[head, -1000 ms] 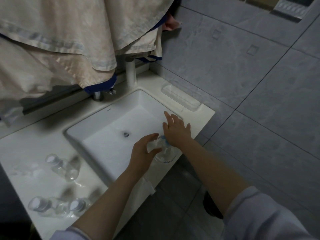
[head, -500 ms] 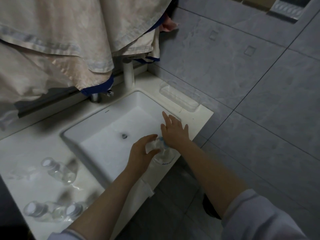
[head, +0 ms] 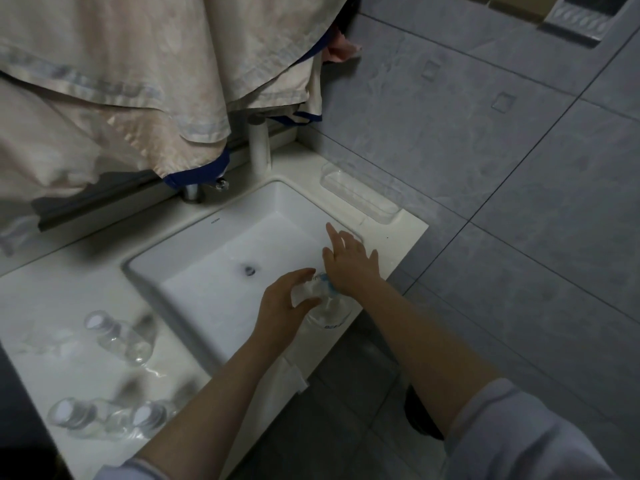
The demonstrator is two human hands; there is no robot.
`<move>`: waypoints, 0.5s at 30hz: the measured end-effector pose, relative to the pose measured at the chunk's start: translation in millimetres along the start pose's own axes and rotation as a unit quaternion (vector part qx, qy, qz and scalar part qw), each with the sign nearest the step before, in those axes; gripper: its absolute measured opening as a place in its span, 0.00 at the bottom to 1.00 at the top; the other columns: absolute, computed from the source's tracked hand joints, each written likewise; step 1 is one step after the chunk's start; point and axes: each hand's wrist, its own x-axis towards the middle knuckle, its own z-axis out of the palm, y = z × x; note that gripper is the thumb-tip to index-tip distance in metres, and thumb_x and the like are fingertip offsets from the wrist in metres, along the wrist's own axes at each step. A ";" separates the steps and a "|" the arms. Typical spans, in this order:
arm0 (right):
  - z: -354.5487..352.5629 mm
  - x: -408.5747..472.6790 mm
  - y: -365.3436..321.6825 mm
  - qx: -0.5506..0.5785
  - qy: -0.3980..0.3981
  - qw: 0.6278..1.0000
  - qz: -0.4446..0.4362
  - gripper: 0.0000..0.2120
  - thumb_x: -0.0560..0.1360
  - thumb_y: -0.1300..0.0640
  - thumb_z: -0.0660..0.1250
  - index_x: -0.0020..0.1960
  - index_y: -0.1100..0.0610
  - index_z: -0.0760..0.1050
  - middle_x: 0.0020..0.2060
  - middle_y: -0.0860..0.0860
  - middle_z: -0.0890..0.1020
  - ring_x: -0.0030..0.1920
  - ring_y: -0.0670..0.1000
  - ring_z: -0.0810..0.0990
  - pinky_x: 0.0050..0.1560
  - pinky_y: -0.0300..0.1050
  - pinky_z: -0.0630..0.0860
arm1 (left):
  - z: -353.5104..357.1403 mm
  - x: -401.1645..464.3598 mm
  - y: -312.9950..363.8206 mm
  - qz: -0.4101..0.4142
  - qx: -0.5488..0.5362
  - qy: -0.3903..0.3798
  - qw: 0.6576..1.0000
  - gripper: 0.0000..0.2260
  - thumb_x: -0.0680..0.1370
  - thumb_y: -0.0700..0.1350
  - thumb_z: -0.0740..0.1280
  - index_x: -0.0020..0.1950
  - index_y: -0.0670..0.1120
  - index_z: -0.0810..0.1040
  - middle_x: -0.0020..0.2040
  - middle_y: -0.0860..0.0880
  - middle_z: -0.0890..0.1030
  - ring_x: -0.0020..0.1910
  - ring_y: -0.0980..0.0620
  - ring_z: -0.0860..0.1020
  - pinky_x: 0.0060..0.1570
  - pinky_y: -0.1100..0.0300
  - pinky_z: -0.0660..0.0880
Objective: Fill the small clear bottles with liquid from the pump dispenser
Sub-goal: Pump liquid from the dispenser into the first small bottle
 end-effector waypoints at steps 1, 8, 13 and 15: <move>-1.0 -0.4 -0.4 -0.004 0.001 1.000 -0.003 0.27 0.82 0.46 0.43 0.76 0.44 0.33 0.78 0.50 0.45 0.76 0.55 0.48 0.72 0.64 0.41 | -0.6 0.4 0.5 0.000 0.003 -0.001 1.000 0.20 0.73 0.40 0.70 0.64 0.39 0.74 0.62 0.42 0.77 0.61 0.47 0.75 0.61 0.65 0.66; -8.1 1.2 -1.7 -0.002 0.030 1.000 -0.008 0.27 0.82 0.46 0.44 0.76 0.44 0.34 0.78 0.50 0.46 0.76 0.56 0.49 0.72 0.64 0.41 | -3.0 4.5 5.3 0.007 0.004 0.002 1.000 0.21 0.73 0.40 0.71 0.64 0.39 0.73 0.62 0.43 0.77 0.62 0.48 0.75 0.61 0.66 0.65; 2.8 -0.2 -0.1 0.004 0.019 1.000 0.002 0.27 0.82 0.48 0.44 0.77 0.45 0.35 0.77 0.50 0.47 0.76 0.56 0.49 0.71 0.65 0.41 | -0.7 0.7 0.0 -0.001 0.000 0.002 1.000 0.21 0.72 0.40 0.71 0.64 0.40 0.74 0.62 0.44 0.77 0.61 0.49 0.75 0.63 0.64 0.66; 2.0 -1.1 -0.9 -0.004 0.023 1.000 -0.006 0.27 0.82 0.47 0.44 0.77 0.45 0.35 0.77 0.50 0.47 0.76 0.55 0.48 0.71 0.65 0.41 | -1.4 0.7 0.3 -0.002 0.000 0.001 1.000 0.21 0.72 0.40 0.71 0.64 0.40 0.74 0.62 0.43 0.77 0.61 0.48 0.75 0.63 0.64 0.66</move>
